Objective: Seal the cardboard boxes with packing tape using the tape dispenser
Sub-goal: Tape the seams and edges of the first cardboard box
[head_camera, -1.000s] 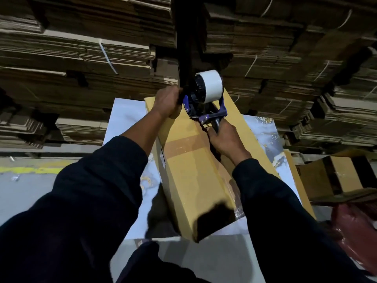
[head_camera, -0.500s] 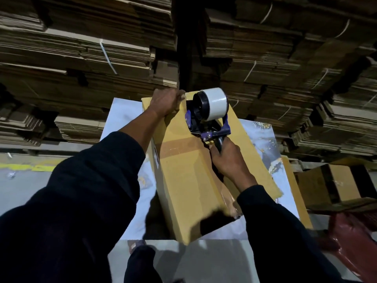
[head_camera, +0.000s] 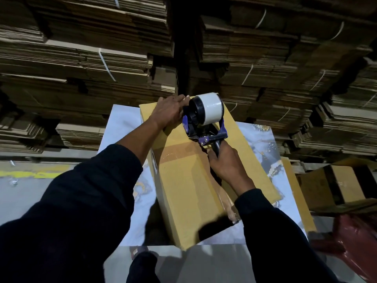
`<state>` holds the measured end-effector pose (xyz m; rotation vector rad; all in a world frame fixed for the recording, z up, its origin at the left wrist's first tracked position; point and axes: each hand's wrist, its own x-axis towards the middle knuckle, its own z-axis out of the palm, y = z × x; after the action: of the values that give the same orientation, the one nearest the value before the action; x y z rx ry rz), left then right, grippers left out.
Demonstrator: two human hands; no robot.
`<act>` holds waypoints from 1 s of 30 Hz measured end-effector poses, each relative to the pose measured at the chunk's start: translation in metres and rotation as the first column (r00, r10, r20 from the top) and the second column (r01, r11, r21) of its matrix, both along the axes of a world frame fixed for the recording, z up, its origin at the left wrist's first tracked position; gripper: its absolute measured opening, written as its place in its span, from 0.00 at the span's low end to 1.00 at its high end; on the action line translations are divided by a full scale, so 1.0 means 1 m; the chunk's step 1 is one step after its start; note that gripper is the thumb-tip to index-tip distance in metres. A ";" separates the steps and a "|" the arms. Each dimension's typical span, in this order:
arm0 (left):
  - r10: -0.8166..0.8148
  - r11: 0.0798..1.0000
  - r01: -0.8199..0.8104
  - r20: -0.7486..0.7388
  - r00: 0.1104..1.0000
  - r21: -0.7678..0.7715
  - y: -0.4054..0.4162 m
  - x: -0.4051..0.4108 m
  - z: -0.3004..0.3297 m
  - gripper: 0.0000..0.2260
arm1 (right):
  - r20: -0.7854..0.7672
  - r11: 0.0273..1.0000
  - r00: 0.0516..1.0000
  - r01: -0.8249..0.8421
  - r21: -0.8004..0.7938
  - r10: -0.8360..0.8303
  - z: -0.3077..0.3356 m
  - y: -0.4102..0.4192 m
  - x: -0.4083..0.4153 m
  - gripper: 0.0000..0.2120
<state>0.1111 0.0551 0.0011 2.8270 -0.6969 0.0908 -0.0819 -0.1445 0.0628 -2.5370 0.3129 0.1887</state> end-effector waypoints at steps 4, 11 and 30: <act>-0.011 1.000 0.011 -0.006 1.000 0.014 0.001 0.001 0.001 0.25 | -0.008 1.000 1.000 -0.016 -0.022 0.016 0.005 -0.006 -0.013 0.13; -0.041 0.998 0.043 -0.032 0.999 0.055 0.001 0.000 0.002 0.25 | 0.008 1.000 1.000 0.014 -0.019 -0.014 -0.002 -0.020 -0.055 0.13; -0.221 0.972 0.224 -0.046 0.974 0.078 -0.006 -0.043 0.000 0.36 | 0.023 1.000 1.000 -0.001 0.010 0.001 -0.003 -0.020 -0.059 0.14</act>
<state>0.0682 0.0492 0.0011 2.7974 -1.0253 -0.0291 -0.1408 -0.1642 0.0596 -2.5276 0.3010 0.1610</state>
